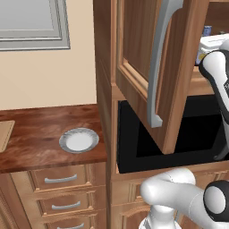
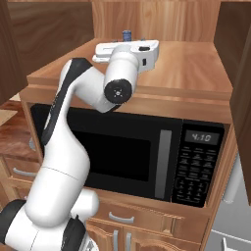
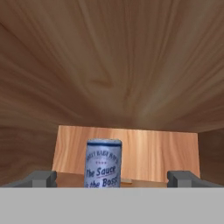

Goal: Pick the shrimp from the plate and place it on the cutting board. Then pick the condiment bottle from the cabinet and place it next to the cutting board.

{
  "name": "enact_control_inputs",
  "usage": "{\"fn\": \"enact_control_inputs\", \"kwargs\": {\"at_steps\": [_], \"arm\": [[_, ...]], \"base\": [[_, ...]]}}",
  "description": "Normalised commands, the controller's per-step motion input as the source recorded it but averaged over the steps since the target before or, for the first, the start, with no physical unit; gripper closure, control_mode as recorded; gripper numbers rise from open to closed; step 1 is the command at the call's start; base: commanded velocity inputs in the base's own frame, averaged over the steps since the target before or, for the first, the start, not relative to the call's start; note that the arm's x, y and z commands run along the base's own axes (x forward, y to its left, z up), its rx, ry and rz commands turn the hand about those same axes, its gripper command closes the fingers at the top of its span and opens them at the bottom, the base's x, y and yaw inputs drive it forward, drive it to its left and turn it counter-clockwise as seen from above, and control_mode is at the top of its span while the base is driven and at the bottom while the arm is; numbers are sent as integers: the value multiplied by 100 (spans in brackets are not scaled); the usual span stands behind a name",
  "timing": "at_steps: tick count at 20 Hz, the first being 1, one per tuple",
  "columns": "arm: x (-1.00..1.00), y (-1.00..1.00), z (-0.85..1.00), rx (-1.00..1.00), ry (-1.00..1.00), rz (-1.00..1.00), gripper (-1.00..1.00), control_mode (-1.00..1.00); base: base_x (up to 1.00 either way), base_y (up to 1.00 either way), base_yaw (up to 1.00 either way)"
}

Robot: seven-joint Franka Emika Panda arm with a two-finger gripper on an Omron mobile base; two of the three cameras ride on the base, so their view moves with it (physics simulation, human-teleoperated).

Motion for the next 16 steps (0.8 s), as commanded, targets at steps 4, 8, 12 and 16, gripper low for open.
{"fn": "enact_control_inputs", "kwargs": {"at_steps": [4,8,12,16], "arm": [[0,1,0,0,0,0,-100,-100],[1,4,0,0,0,0,-100,-100],[4,5,0,0,0,0,-100,-100],[10,1,0,0,0,0,-100,-100]], "base": [[0,0,0],[0,0,0],[0,0,0],[0,0,0]]}}
